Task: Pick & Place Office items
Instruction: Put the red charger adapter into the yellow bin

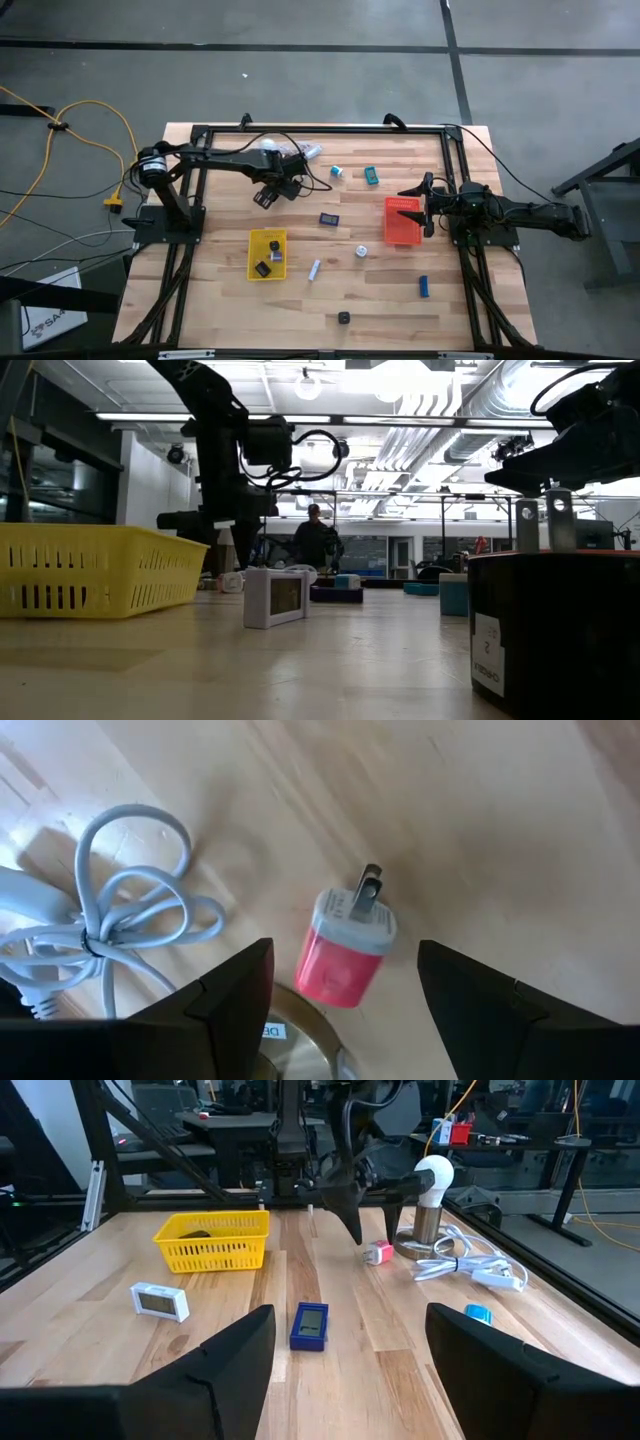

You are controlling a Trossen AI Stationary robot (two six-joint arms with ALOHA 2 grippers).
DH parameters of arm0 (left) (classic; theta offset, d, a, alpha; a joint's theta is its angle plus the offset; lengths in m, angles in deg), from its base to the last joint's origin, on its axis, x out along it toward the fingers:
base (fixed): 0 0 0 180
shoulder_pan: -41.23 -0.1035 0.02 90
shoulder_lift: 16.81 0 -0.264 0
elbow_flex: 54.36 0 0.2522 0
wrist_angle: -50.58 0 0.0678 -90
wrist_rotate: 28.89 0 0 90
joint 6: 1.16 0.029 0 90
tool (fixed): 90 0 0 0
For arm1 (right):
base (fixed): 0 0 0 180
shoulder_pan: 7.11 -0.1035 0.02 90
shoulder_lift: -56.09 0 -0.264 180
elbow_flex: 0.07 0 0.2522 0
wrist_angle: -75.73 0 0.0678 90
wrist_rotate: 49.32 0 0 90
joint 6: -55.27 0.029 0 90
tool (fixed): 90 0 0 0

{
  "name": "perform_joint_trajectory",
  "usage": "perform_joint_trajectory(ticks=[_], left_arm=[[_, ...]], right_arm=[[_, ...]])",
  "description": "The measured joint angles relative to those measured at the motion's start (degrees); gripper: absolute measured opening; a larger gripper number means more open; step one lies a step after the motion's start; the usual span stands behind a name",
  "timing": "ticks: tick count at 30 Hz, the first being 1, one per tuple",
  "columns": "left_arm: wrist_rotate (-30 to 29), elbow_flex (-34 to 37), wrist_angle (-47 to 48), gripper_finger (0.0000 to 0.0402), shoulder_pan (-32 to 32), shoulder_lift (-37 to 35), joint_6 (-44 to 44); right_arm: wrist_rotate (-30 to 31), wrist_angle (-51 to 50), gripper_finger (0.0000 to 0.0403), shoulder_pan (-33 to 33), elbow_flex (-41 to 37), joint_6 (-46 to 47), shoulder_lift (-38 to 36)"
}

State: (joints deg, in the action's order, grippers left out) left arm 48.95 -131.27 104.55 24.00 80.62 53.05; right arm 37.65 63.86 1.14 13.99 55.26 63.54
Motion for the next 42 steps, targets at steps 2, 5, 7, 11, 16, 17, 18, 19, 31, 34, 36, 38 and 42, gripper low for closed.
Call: perform_joint_trajectory(ticks=[2,5,7,11,16,17,18,19,31,34,36,38,42], left_arm=[[0.8,0.0,0.0,0.0240,-0.4,0.0,0.4],[1.9,0.0,0.0,0.0240,-0.7,0.8,0.4],[1.9,0.1,0.4,0.0240,-0.8,1.6,0.4],[2.3,0.0,-0.4,0.0240,-0.8,2.6,0.4],[2.3,0.0,-0.8,0.0237,-1.5,3.2,0.4],[2.2,0.0,-0.5,0.0237,-1.6,3.3,0.4],[2.4,0.1,-0.5,0.0237,-1.8,3.3,0.4],[2.4,0.0,-0.7,0.0237,-1.8,3.3,0.4],[2.3,0.0,-0.7,0.0219,-1.8,3.3,0.8],[2.3,0.0,-0.7,0.0202,-1.8,3.3,0.8],[2.3,0.0,-0.7,0.0194,-1.8,3.3,0.8],[2.3,0.0,-0.7,0.0186,-1.8,3.3,0.8],[2.3,0.0,-0.7,0.0172,-1.8,3.3,0.8]], right_arm=[[0.0,0.0,0.0248,0.0,0.0,0.0,0.0],[0.0,0.0,0.0248,0.0,0.0,0.0,0.0],[0.0,0.0,0.0248,0.0,0.0,0.0,0.0],[-0.1,0.0,0.0248,0.0,0.0,0.0,0.0],[0.1,0.0,0.0248,0.0,0.0,0.0,0.0],[0.0,0.0,0.0248,0.0,0.0,0.0,0.0],[0.0,0.0,0.0248,0.0,0.0,0.0,0.1],[0.0,0.0,0.0248,0.0,0.0,0.0,0.1],[0.0,0.0,0.0248,0.0,0.0,0.0,0.1],[-0.1,0.0,0.0248,0.0,0.0,0.0,0.1],[-0.1,0.0,0.0248,0.0,0.0,0.0,0.1],[-0.1,0.0,0.0248,0.0,0.0,0.0,0.1],[-0.1,0.0,0.0248,0.0,0.0,0.0,0.1]])
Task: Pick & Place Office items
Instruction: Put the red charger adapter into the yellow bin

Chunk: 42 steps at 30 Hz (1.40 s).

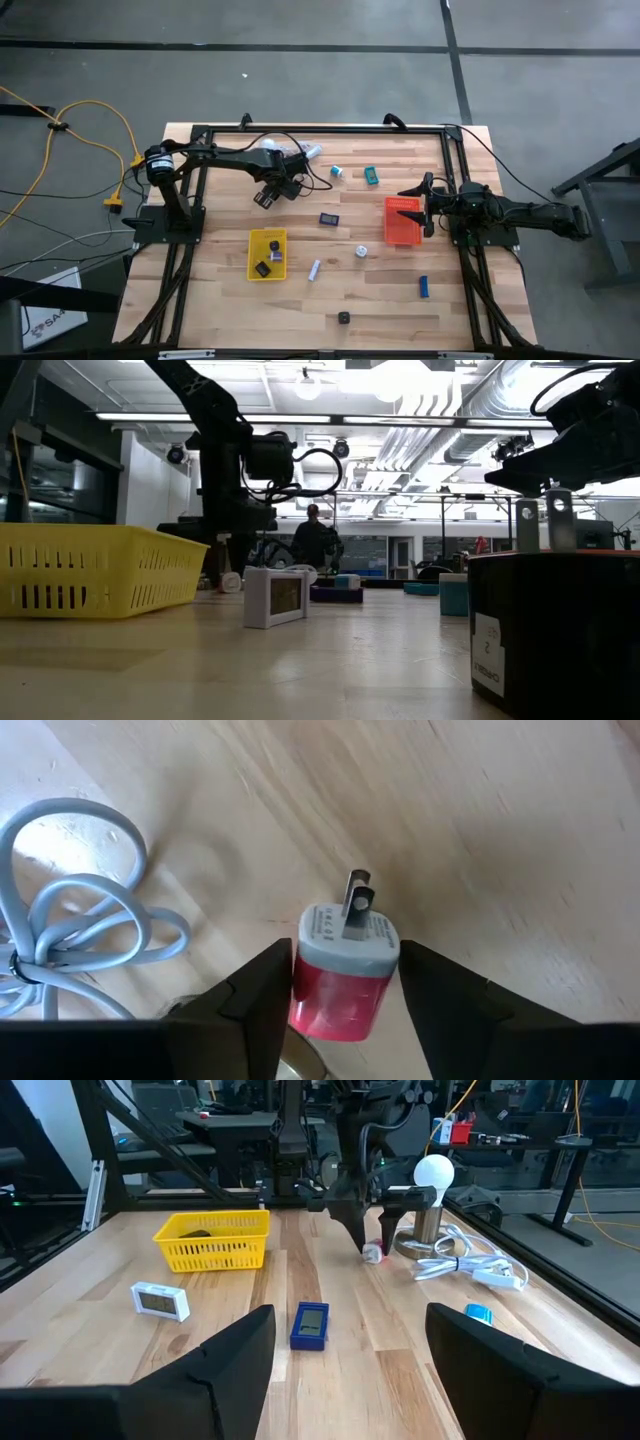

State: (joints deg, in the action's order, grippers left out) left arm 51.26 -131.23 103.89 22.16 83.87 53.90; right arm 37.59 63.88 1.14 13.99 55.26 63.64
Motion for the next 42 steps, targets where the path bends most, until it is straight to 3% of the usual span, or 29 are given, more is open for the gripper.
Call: perform_joint_trajectory(ticks=[9,42], left_arm=[[0.0,0.0,0.0,0.0148,0.0,0.0,0.0],[0.0,-0.1,0.0,0.0145,0.9,-0.1,-1.6]], right_arm=[[0.0,0.0,0.0248,0.0,0.0,0.0,0.0],[0.0,0.0,0.0248,0.0,0.0,0.0,0.0]])
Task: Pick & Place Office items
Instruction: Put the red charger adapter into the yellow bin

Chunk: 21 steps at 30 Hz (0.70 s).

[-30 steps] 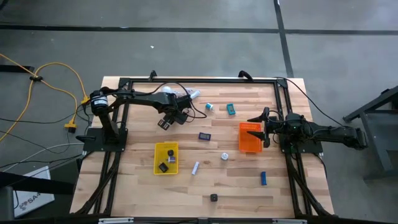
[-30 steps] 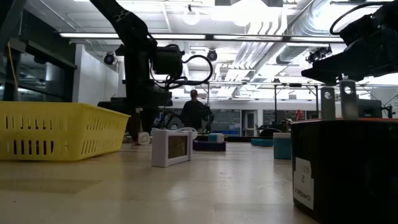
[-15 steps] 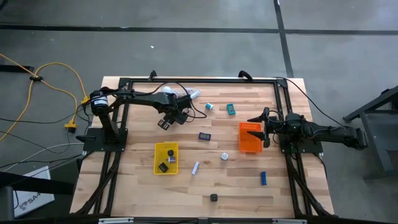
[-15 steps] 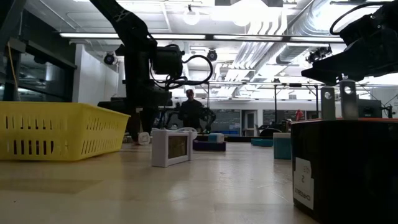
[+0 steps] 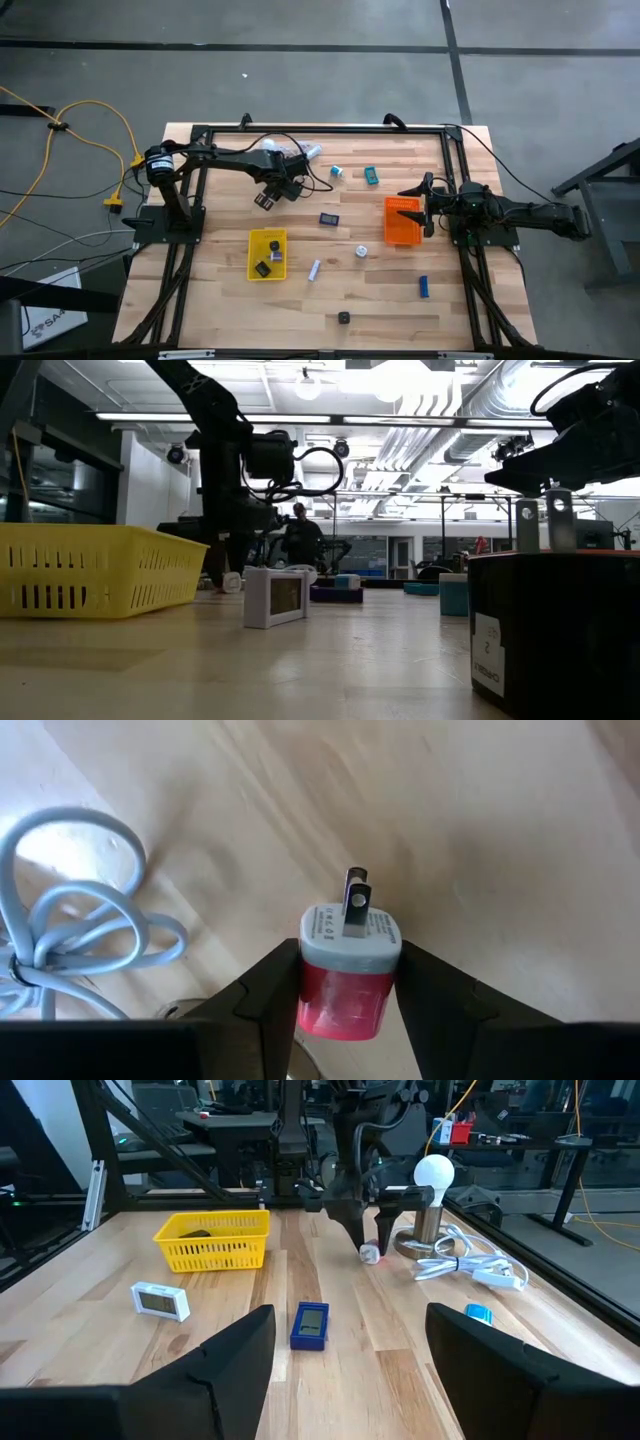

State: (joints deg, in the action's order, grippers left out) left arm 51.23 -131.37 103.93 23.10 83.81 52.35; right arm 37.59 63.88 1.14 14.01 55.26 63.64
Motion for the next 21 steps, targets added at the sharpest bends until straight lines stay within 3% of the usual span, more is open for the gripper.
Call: perform_joint_trajectory(ticks=[8,21], left_arm=[[-0.7,-2.2,1.3,0.0145,1.8,0.0,-1.3],[-3.8,-12.6,14.2,0.0145,8.5,-0.8,-12.5]], right_arm=[[0.0,0.0,0.0248,0.0,0.0,0.0,0.0],[0.0,0.0,0.0248,0.0,0.0,0.0,0.0]])
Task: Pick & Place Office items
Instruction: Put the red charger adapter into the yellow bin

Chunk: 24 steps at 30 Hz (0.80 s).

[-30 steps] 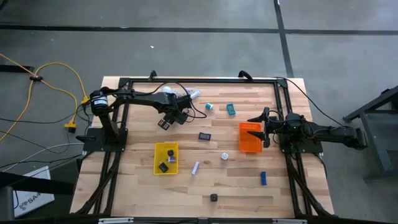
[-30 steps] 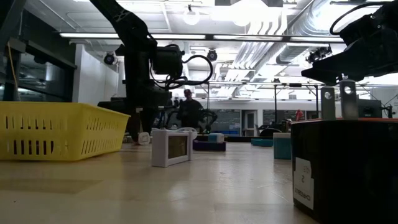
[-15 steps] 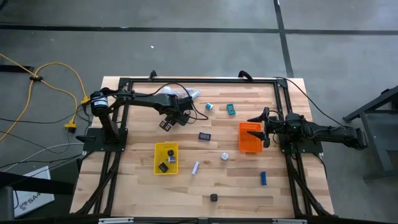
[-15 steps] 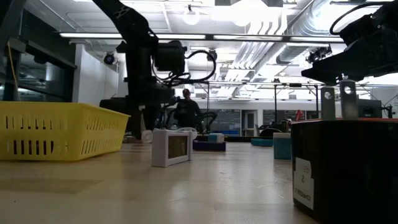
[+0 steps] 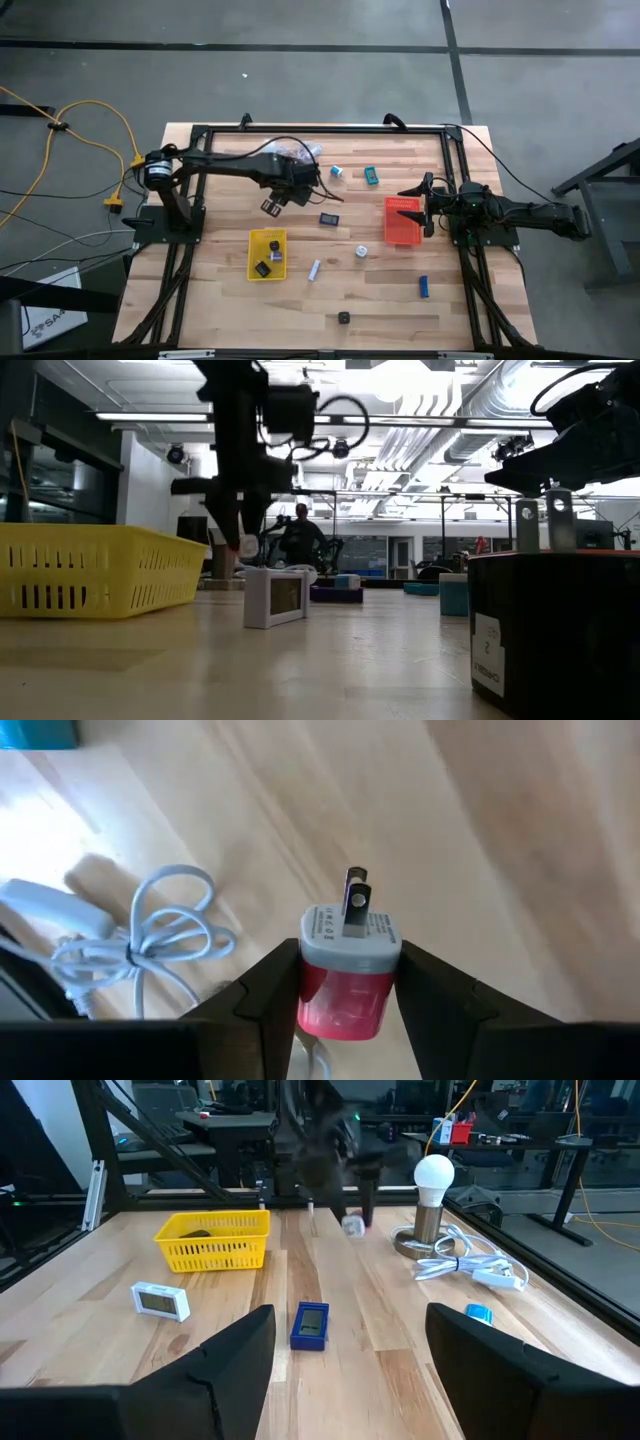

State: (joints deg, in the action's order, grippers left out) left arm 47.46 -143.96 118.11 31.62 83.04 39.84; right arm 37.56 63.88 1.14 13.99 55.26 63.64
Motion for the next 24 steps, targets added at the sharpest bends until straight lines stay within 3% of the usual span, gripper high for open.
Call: perform_joint_trajectory(ticks=[10,24], left_arm=[[-2.6,-0.3,3.7,0.0145,7.8,-7.2,-15.6],[-7.2,-0.3,14.3,0.0145,25.9,-9.9,-45.2]], right_arm=[[0.0,0.0,0.0248,0.0,0.0,0.0,0.0],[0.0,0.0,0.0248,0.0,0.0,0.0,0.0]])
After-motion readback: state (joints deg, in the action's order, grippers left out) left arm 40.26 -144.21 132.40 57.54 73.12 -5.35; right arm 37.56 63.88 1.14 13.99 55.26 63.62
